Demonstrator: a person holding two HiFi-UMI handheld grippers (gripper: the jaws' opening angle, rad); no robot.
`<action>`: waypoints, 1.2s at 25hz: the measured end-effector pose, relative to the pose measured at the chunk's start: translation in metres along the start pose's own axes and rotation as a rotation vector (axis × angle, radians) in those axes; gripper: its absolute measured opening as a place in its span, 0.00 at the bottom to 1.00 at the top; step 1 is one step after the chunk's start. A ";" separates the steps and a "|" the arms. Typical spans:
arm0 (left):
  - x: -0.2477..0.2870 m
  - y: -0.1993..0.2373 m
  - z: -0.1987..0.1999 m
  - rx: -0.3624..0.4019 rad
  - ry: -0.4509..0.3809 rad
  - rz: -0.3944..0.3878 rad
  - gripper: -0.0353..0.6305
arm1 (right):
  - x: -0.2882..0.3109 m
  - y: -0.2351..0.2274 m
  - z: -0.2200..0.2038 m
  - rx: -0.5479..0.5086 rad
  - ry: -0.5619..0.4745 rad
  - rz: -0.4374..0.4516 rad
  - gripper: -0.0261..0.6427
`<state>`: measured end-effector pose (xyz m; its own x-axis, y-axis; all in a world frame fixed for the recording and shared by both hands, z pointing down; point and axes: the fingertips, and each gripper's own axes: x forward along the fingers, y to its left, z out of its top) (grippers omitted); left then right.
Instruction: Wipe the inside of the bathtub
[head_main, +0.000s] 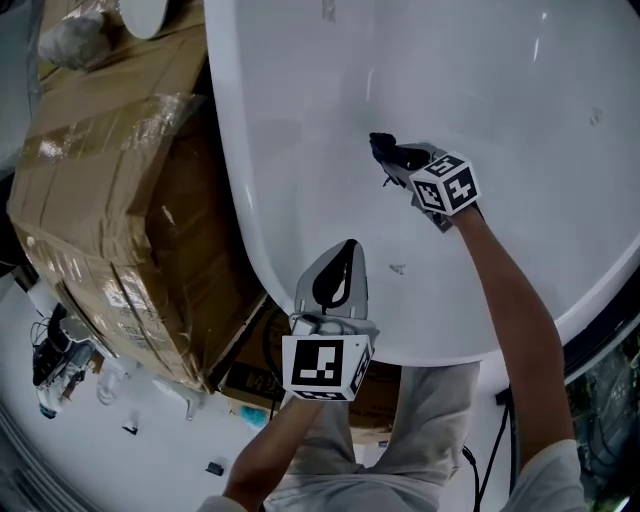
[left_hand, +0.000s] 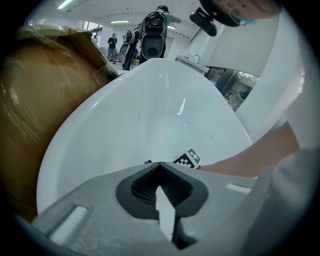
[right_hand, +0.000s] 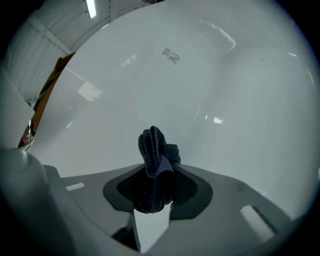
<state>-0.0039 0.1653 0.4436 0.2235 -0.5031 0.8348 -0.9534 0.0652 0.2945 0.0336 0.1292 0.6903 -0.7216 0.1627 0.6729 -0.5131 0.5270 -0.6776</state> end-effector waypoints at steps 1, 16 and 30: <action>0.001 0.001 -0.001 -0.003 0.003 -0.002 0.05 | 0.005 -0.002 -0.002 -0.009 0.013 -0.003 0.22; 0.022 0.017 -0.002 -0.030 0.016 -0.025 0.05 | 0.068 -0.022 -0.041 -0.002 0.114 -0.062 0.22; 0.012 0.021 -0.002 -0.043 0.013 -0.018 0.05 | 0.063 0.028 -0.045 -0.041 0.146 0.063 0.22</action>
<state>-0.0205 0.1620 0.4607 0.2429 -0.4935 0.8351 -0.9398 0.0937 0.3287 -0.0050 0.1915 0.7271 -0.6746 0.3144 0.6678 -0.4476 0.5452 -0.7088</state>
